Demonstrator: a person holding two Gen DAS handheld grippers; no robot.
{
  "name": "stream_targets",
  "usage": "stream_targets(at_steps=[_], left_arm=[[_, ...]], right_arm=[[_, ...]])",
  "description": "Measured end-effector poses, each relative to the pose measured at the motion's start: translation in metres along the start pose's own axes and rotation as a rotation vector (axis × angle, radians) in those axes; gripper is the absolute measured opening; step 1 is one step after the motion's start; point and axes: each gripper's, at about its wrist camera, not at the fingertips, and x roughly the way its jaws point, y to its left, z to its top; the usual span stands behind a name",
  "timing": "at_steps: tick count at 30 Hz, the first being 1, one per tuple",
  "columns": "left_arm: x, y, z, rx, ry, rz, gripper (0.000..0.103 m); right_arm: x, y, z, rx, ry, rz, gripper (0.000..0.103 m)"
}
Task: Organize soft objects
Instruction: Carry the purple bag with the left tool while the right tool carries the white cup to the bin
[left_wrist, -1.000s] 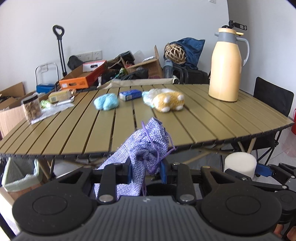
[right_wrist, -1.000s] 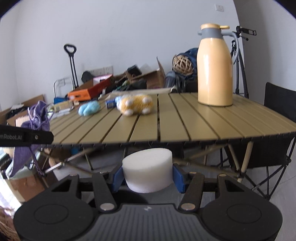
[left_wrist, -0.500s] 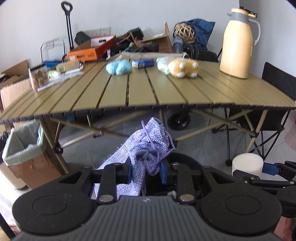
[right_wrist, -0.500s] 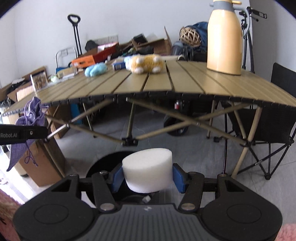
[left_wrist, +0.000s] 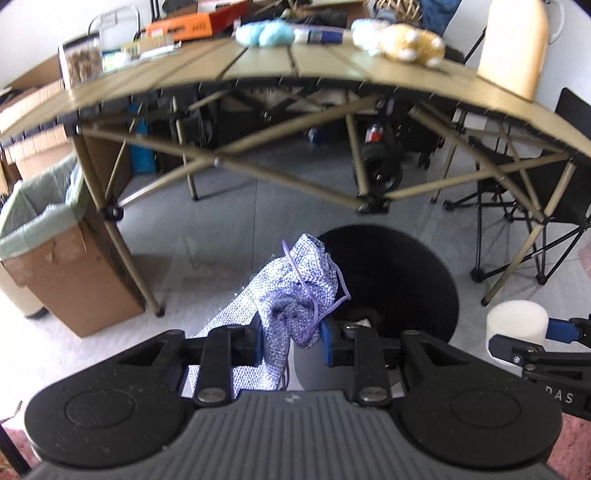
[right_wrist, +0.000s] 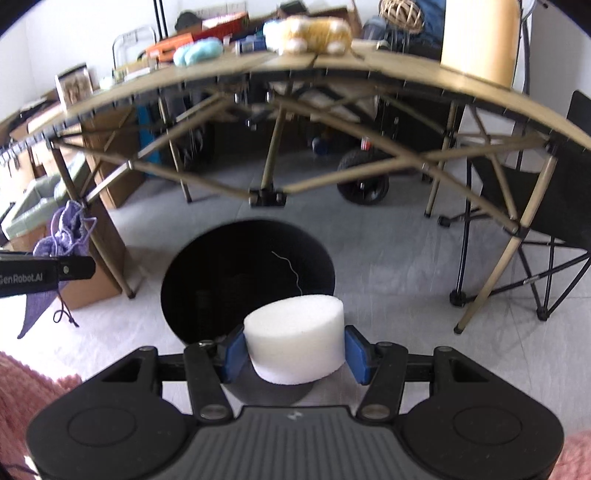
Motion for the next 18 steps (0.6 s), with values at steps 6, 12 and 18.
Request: stream_targets(at_steps=[6, 12, 18], left_arm=[[0.026, 0.011, -0.009, -0.015, 0.073, 0.008, 0.028], [0.047, 0.017, -0.012, -0.027, 0.121, 0.010, 0.028], [0.064, 0.027, -0.010, -0.050, 0.156, 0.021, 0.028]], right_arm=[[0.023, -0.003, -0.008, -0.003, 0.077, -0.012, 0.055], [0.041, -0.009, -0.011, 0.014, 0.134, -0.018, 0.055], [0.052, -0.015, -0.008, 0.028, 0.162, -0.010, 0.055]])
